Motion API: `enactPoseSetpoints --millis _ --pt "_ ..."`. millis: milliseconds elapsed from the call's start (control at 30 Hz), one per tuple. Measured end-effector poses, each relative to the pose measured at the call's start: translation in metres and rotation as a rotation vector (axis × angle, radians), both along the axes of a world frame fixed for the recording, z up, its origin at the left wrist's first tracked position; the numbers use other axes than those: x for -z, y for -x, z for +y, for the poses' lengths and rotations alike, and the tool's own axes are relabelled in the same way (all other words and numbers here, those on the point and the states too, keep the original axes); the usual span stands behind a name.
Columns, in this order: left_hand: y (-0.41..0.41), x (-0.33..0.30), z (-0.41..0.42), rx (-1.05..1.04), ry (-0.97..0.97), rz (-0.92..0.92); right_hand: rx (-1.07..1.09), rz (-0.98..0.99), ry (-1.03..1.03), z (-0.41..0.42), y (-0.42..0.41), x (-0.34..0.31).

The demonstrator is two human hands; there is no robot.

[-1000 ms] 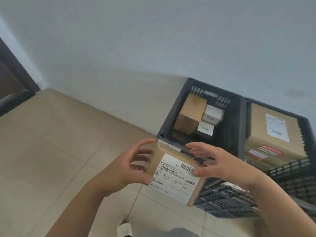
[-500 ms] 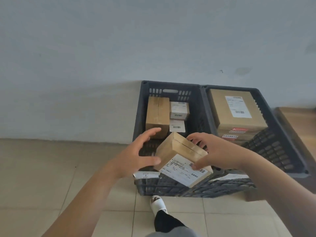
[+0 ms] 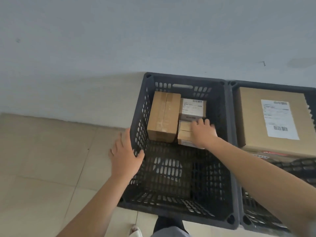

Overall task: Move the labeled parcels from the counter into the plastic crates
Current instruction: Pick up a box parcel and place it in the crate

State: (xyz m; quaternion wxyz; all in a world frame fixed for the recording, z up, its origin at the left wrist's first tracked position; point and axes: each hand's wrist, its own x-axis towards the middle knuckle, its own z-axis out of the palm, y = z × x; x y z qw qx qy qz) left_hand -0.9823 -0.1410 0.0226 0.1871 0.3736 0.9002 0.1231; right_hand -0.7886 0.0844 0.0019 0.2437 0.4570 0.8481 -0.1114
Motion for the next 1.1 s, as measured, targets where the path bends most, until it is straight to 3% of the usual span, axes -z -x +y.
enactPoseSetpoints --millis 333,1100 --pt "-0.002 0.004 0.003 0.028 -0.011 0.031 -0.001 0.063 0.023 0.052 0.021 0.041" --pt "-0.003 0.0 0.003 0.013 -0.034 -0.006 0.056 0.132 0.162 0.059 0.009 0.037"
